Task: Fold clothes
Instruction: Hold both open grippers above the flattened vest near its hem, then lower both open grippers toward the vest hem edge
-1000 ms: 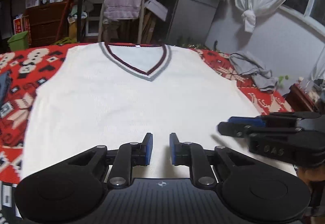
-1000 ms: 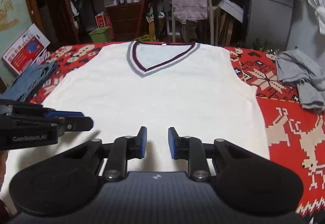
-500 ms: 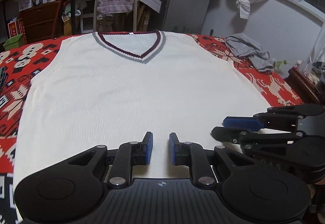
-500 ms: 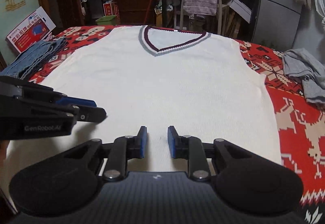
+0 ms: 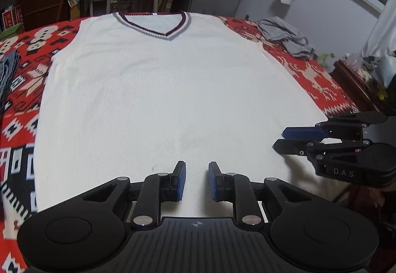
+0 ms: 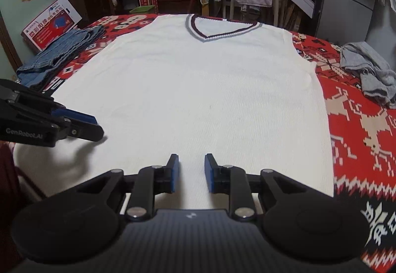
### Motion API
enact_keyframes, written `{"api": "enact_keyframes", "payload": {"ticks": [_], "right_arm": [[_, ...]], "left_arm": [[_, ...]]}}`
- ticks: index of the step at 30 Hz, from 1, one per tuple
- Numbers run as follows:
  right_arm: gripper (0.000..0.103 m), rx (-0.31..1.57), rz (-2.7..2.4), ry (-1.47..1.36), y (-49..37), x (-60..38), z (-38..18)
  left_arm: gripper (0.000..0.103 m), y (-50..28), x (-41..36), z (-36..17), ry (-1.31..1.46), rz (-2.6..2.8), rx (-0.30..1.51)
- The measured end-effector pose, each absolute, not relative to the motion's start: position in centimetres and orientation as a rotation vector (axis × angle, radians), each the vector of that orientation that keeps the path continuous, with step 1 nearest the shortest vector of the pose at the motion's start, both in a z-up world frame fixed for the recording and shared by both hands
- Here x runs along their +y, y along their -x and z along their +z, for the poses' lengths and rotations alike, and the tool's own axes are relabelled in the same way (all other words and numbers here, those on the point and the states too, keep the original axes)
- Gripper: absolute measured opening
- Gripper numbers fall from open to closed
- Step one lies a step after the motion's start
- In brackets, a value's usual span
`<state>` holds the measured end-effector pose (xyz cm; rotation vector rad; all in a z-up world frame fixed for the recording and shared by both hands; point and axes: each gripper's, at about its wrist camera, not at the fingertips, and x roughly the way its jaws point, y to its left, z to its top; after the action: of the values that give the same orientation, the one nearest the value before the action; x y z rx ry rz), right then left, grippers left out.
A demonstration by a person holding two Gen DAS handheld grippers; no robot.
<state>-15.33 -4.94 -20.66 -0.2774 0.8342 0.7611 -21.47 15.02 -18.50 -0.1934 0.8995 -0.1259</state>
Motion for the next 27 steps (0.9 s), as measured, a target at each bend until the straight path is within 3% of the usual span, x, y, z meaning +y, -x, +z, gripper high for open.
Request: {"api": "enact_keyframes", "payload": {"ticks": [13,27], "right_arm": [[0.026,0.957,0.73,0.183,17.0,-10.6,-19.5],[0.024,0.901,0.528,0.157,11.8,-14.6,-20.4]], "left_arm": [[0.02,26.3,17.7,-18.2,0.342,-0.108,0.964],[0.018,26.4,22.8,-18.3,0.421,0.077,0.909]]}}
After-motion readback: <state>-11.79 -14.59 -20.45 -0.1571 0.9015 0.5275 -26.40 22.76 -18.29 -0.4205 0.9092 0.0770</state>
